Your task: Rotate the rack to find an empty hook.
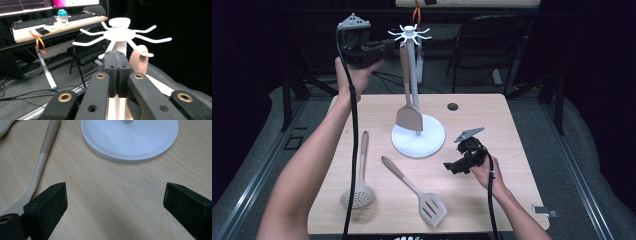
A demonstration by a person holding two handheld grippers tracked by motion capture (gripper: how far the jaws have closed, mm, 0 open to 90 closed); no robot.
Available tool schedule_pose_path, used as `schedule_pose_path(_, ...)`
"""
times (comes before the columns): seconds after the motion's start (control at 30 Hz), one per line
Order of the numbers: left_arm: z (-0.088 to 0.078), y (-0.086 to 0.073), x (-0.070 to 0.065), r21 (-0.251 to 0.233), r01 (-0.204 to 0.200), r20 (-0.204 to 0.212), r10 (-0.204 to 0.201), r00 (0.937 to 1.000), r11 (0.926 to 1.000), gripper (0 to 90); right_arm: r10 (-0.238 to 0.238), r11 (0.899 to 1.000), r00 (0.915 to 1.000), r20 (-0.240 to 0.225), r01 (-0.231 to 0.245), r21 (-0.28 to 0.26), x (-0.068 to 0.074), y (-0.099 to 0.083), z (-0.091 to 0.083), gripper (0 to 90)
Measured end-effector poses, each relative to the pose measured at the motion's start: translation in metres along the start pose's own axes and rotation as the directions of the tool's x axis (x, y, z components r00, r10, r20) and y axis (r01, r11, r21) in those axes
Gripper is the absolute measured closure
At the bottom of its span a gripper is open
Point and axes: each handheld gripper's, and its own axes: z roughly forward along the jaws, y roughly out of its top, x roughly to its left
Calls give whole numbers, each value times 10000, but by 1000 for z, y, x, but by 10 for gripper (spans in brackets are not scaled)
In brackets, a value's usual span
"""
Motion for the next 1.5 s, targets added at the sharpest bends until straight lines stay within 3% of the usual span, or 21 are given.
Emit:
schedule_pose_path(0.2,-15,-13,6,-36,308,-241,-309,9992,9995,686,43,10000,10000,-36,-43,-75,1,0,0,50)
schedule_pose_path(0.3,-23,-23,11,148,452,-462,-445,9979,9989,539,37,10000,10000,-24,-37,-76,2,0,1,50)
schedule_pose_path(0.5,-34,-50,13,634,456,-355,-434,9984,9969,336,-68,10000,10000,-47,68,30,4,0,3,49)
schedule_pose_path(0.7,-35,-88,8,1347,400,-388,-351,9986,9901,212,-156,9995,9998,-104,159,280,7,-1,6,48)
schedule_pose_path(0.93,-34,-138,1,2150,400,-408,-320,9987,9758,157,-249,9986,9996,-164,256,464,9,-2,10,47)
schedule_pose_path(0.97,-34,-138,1,2150,400,-408,-320,9987,9758,154,-259,9982,9996,-139,266,542,9,-2,10,47)
schedule_pose_path(1.0,-33,-152,-1,2323,452,-430,-361,9984,9716,153,-306,9982,9994,-139,312,509,10,-2,11,47)
schedule_pose_path(1.07,-32,-165,-3,2551,524,-444,-424,9981,9655,148,-359,9974,9992,-198,371,621,11,-2,11,46)
schedule_pose_path(1.2,-31,-191,-7,2936,739,-503,-618,9968,9531,141,-460,9966,9986,-262,477,679,14,-3,13,44)
schedule_pose_path(1.4,-29,-228,-13,3687,923,-637,-739,9952,9249,120,-569,9948,9981,-245,588,834,19,-4,15,40)
schedule_pose_path(1.5,-29,-243,-15,3836,1153,-718,-949,9929,9163,106,-563,9936,9979,-318,591,960,20,-5,16,33)
